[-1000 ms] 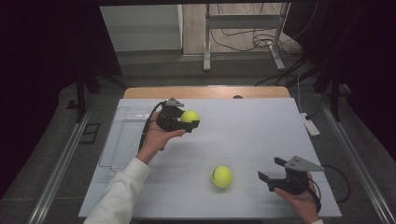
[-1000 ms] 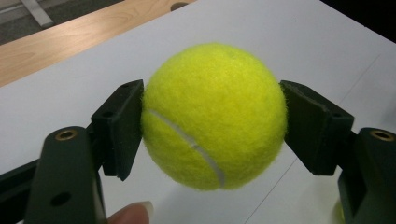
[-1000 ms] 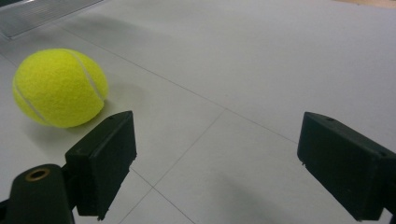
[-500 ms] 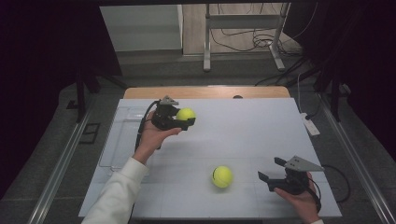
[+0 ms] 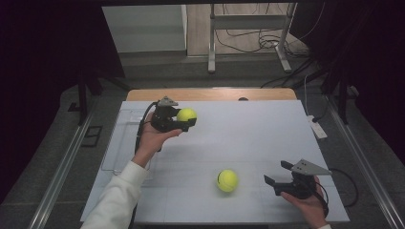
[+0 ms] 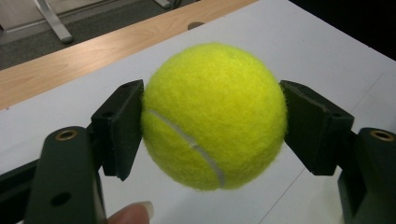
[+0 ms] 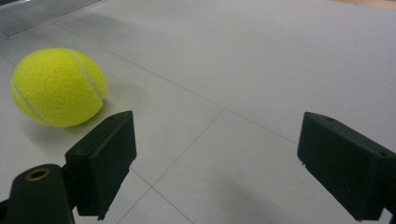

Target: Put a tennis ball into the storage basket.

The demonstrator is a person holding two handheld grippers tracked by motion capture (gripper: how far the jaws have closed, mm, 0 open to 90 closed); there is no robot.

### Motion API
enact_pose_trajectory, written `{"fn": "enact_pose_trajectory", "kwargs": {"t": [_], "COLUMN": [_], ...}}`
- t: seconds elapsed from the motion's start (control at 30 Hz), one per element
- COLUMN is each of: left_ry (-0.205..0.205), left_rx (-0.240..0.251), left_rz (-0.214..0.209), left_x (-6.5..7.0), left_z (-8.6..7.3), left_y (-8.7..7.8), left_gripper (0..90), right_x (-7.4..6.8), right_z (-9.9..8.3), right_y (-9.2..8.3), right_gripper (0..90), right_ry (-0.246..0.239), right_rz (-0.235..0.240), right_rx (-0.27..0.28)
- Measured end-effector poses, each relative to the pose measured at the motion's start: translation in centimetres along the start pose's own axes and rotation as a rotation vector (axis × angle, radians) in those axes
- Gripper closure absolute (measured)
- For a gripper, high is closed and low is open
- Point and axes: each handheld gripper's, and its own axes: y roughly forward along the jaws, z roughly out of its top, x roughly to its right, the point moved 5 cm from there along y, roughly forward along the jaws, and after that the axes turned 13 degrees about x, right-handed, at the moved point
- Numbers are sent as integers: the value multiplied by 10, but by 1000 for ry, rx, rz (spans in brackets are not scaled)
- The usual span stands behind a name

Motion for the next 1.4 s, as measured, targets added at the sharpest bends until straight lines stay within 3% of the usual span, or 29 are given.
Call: {"fn": "enact_pose_trajectory", "kwargs": {"t": [0.83,1.4], "left_ry": [8,-17], "left_rx": [55,76], "left_rz": [27,95], "left_x": [-6,-29], "left_z": [8,9], "left_y": [-18,-33], "left_gripper": [275,275], "right_x": [-1,-1], "right_z": [1,1], "right_y": [0,0], "right_gripper": [120,120], "right_ry": [-7,-10], "right_rz": [0,-7], "right_rx": [0,-2]}}
